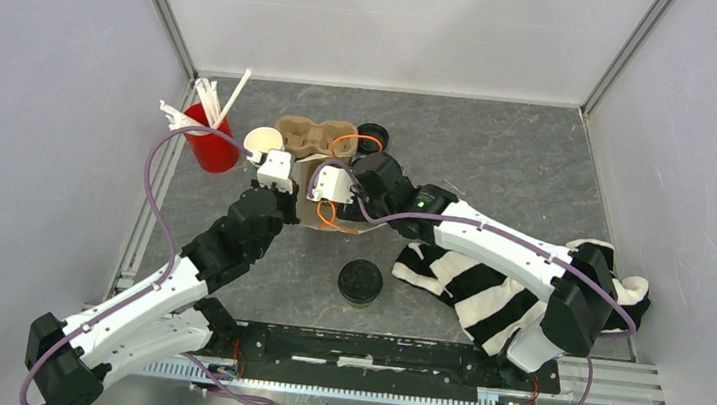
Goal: Pack the takeout coffee
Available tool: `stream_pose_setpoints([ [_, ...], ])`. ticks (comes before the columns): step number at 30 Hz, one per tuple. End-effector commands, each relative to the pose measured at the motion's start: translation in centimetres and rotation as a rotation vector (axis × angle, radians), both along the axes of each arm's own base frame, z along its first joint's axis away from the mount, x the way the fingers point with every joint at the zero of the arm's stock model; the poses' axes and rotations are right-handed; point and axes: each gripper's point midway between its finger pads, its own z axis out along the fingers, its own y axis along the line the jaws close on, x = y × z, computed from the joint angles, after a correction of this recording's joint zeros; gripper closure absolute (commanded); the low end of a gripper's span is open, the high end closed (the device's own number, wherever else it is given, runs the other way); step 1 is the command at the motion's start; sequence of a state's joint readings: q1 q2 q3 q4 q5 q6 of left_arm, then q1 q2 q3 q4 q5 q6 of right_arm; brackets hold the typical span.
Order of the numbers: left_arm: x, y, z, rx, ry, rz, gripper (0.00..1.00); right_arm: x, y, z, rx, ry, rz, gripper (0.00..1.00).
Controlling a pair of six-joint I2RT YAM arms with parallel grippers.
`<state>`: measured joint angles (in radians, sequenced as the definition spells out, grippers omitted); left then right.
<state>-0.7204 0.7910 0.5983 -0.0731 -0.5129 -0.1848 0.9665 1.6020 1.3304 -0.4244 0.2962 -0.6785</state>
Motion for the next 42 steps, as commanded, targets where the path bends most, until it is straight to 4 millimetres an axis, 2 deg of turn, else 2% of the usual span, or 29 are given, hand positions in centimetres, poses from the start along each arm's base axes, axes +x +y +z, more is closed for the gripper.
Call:
stream_pose_setpoints([
  [1, 0.1, -0.3, 1.1, -0.005, -0.036, -0.022, 0.98, 0.9, 0.1, 0.2, 0.014, -0.017, -0.019, 0.44],
  [17, 0.0, -0.8, 1.1, -0.015, -0.024, -0.041, 0.98, 2.6, 1.1, -0.5, 0.064, -0.021, -0.020, 0.44],
  [35, 0.0, -1.3, 1.2, -0.022, -0.013, -0.057, 0.98, 3.0, -0.2, -3.9, 0.109, 0.067, -0.068, 0.44],
  [39, 0.0, -1.3, 1.3, -0.022, -0.012, -0.059, 0.98, 3.1, -0.3, -3.8, 0.109, 0.070, -0.079, 0.44],
  [42, 0.1, -1.3, 1.2, -0.016, -0.008, -0.056, 0.98, 3.1, 0.0, -2.4, 0.117, 0.074, -0.077, 0.44],
])
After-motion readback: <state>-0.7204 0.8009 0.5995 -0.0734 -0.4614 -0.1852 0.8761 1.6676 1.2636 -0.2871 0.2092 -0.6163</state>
